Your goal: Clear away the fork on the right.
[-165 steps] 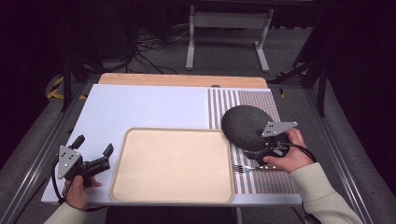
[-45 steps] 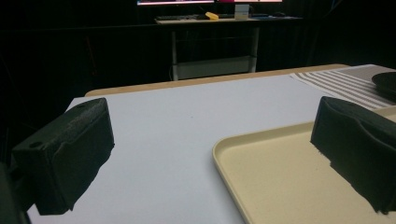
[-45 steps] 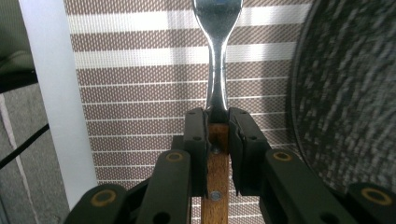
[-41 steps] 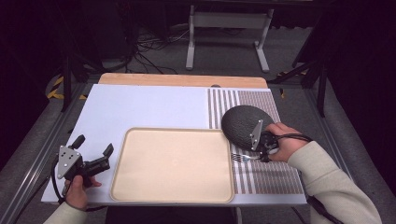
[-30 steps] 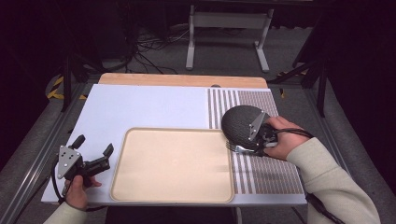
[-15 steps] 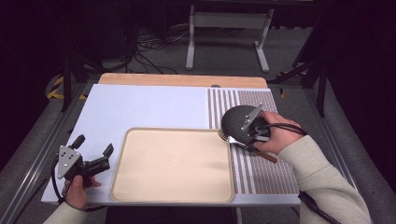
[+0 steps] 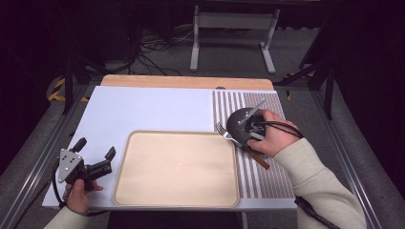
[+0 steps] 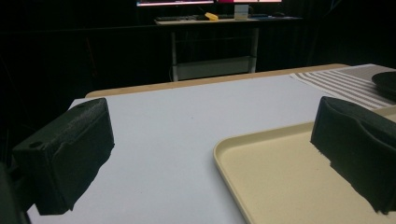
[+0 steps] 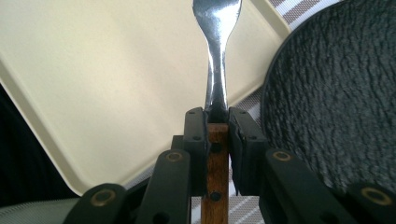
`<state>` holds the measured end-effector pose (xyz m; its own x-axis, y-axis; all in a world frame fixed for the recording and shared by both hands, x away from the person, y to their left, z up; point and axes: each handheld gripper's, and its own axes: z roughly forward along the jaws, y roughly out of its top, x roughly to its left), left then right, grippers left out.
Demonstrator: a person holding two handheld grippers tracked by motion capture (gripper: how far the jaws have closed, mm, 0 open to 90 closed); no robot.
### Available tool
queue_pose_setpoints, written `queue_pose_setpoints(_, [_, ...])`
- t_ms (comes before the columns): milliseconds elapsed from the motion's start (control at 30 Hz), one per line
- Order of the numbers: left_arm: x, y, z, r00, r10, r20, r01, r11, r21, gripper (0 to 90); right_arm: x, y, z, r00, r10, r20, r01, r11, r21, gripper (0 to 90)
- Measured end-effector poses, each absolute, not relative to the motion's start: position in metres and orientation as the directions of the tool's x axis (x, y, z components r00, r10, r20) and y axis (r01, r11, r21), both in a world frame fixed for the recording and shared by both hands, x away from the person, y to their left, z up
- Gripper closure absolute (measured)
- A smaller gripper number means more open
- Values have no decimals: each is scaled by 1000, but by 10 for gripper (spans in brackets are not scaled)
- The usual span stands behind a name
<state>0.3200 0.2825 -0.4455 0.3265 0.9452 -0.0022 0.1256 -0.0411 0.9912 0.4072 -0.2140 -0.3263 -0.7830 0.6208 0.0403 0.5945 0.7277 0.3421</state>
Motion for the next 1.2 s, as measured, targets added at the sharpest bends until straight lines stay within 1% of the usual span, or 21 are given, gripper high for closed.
queue_pose_setpoints(100, [320,283,-445,325,946,0,125,-43,991,0,407,-208,-326,-757,650,73,628,691,359,778])
queue_pose_setpoints(333, [320,283,-445,323,946,-3,125,-40,991,0,407,-193,-327,-735,674,80,650,666,366,778])
queue_pose_setpoints(400, [320,283,-445,323,947,-3,124,-40,991,0,406,-185,-327,-704,702,106,685,632,363,778])
queue_pose_setpoints(433, [320,283,-445,323,946,-2,124,-40,992,0,406,-185,-327,-704,702,106,685,632,363,778])
queue_pose_setpoints(533, [320,284,-445,323,946,-3,123,-38,992,0,404,-177,-327,-679,724,120,711,609,351,778])
queue_pose_setpoints(833, [320,284,-445,323,946,-1,122,-40,992,0,404,-163,-333,-659,740,135,733,590,340,778])
queue_pose_setpoints(1200, [320,284,-445,322,947,-4,123,-38,992,0,405,-146,-354,-598,779,186,790,536,298,778])
